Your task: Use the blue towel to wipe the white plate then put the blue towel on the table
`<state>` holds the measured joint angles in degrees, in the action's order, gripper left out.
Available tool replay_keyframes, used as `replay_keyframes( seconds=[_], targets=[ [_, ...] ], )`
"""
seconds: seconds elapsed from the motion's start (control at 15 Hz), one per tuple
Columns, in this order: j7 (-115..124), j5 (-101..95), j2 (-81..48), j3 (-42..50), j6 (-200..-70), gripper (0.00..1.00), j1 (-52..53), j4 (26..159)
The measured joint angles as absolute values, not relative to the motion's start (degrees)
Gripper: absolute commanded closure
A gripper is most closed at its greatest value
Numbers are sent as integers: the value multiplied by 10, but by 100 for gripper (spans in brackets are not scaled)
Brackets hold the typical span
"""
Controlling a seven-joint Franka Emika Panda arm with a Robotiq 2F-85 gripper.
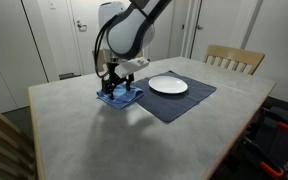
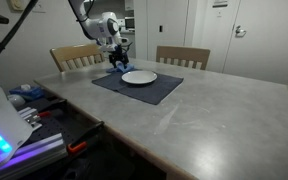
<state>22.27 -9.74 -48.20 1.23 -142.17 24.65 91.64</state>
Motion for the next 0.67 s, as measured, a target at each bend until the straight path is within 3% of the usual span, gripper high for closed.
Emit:
replay_keyframes(
  seconds=[0.07, 0.67],
  targets=[
    [228, -96, -482, 12, -1421, 26, 247, 916],
    [229, -58, -473, -2, -1419, 89, 235, 916]
  ],
)
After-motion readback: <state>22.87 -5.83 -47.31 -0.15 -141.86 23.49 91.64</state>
